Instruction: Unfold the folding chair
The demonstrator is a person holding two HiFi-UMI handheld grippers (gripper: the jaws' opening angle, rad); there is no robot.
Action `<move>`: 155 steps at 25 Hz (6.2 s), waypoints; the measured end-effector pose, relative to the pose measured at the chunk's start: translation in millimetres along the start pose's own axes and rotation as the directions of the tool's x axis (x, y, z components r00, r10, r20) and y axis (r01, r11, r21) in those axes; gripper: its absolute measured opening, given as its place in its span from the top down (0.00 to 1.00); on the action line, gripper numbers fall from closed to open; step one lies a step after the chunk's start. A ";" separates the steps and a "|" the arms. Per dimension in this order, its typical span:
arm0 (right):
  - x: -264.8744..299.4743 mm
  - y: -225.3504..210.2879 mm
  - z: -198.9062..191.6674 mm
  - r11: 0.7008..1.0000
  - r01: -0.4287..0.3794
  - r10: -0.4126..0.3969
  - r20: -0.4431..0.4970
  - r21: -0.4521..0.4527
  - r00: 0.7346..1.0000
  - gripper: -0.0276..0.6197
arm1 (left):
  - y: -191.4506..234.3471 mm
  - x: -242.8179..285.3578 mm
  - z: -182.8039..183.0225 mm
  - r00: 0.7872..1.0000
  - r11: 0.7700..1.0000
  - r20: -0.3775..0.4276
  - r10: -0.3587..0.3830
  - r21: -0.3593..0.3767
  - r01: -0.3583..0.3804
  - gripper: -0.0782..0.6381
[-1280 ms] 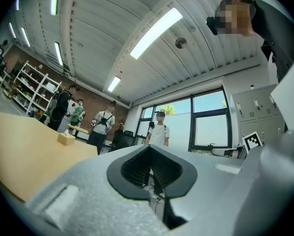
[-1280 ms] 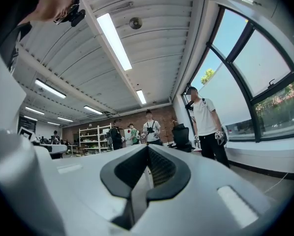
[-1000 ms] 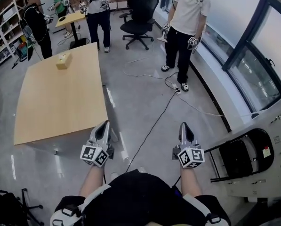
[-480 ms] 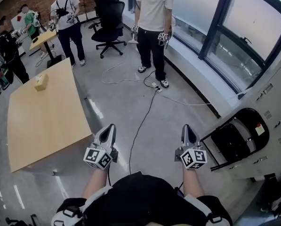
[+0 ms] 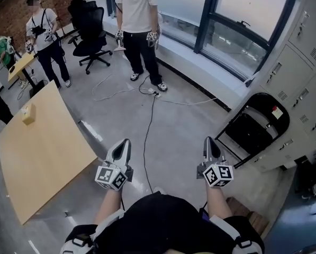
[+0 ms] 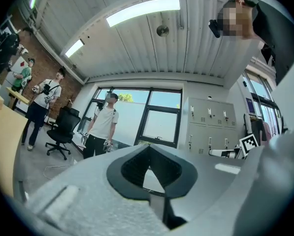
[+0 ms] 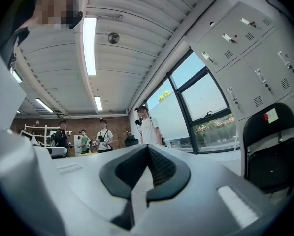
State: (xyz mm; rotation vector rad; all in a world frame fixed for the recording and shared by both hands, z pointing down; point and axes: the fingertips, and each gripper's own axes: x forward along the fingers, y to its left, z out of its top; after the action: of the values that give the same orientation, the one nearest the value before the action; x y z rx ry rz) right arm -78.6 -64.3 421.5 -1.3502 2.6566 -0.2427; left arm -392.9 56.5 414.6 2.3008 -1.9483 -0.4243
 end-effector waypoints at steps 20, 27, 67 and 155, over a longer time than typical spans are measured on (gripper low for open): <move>-214.8 -24.3 15.8 0.907 0.419 -0.414 0.091 -0.042 0.906 0.95 | -123.2 19.6 -41.2 0.906 0.910 -0.084 -0.415 -0.062 0.411 0.89; -264.8 -54.4 22.6 0.868 0.496 -0.491 0.120 -0.018 0.863 0.95 | -176.2 23.2 -57.9 0.870 0.875 -0.099 -0.483 -0.088 0.476 0.89; -367.7 -239.1 66.3 0.797 0.604 -0.600 0.123 0.010 0.790 0.95 | -403.0 134.4 -122.1 0.767 0.775 -0.113 -0.632 -0.112 0.622 0.89; -32.8 -629.2 -82.3 0.239 0.910 -0.873 -0.334 0.340 0.354 0.95 | -466.6 712.6 -470.8 0.144 0.408 -0.607 -0.782 -0.323 0.854 0.59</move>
State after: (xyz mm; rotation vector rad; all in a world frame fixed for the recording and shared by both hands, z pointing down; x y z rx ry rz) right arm 417.8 -397.3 637.0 -2.4824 1.2622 -1.0073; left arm 281.8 -606.8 642.2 2.7718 -0.1787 0.5062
